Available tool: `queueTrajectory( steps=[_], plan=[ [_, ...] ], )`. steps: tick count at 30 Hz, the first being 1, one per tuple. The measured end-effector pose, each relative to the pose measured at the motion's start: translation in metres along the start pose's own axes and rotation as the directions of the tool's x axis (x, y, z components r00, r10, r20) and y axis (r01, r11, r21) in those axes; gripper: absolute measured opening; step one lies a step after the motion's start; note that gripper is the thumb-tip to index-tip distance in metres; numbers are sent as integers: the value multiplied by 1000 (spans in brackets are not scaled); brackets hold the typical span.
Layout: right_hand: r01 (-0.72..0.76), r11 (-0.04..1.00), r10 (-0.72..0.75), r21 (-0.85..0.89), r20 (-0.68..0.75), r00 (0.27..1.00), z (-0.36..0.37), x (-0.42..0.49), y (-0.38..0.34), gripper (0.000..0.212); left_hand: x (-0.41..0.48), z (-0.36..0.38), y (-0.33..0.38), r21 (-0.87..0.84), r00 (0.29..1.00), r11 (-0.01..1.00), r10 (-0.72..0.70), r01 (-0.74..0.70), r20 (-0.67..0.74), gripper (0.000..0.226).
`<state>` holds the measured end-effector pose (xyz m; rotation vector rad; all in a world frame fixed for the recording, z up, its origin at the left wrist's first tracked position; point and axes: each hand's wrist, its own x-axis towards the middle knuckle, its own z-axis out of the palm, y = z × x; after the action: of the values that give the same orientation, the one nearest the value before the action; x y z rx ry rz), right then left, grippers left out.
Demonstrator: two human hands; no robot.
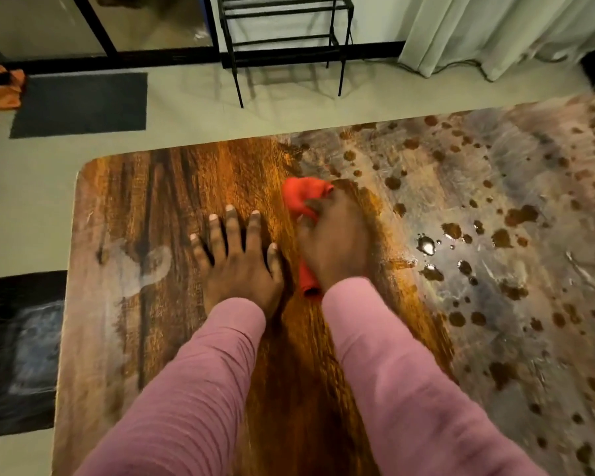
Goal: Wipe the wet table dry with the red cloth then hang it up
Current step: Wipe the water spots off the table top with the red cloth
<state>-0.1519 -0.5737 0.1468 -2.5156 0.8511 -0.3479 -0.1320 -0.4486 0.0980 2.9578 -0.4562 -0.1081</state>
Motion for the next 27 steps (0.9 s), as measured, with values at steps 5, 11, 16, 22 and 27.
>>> queueTrajectory(
  steps=[5, 11, 16, 22, 27],
  plan=[
    [150, 988, -148, -40, 59, 987, -3, 17, 16, 27, 1, -1, 0, -6, 1000, 1000, 9, -9, -1, 66],
    [-215, 976, 213, -5, -137, 968, -4, 61, 8, 16, 1, 0, 1, 4, 1000, 1000, 11, -11, -1, 66],
    [262, 965, -260, -11, 76, 963, 17, 32, -18, 25, 1, -2, 1, 16, 1000, 1000, 3, -3, 25, 66],
    [-69, 990, 92, 120, -198, 976, -3, 92, 8, 21, -1, -2, 0, 10, 1000, 1000, 24, -24, 11, 64],
    [1, 996, 10, 94, -120, 993, 24, 100, -32, 16, 1, -3, 1, 18, 999, 1000, 19, -19, 43, 66]
  ],
)
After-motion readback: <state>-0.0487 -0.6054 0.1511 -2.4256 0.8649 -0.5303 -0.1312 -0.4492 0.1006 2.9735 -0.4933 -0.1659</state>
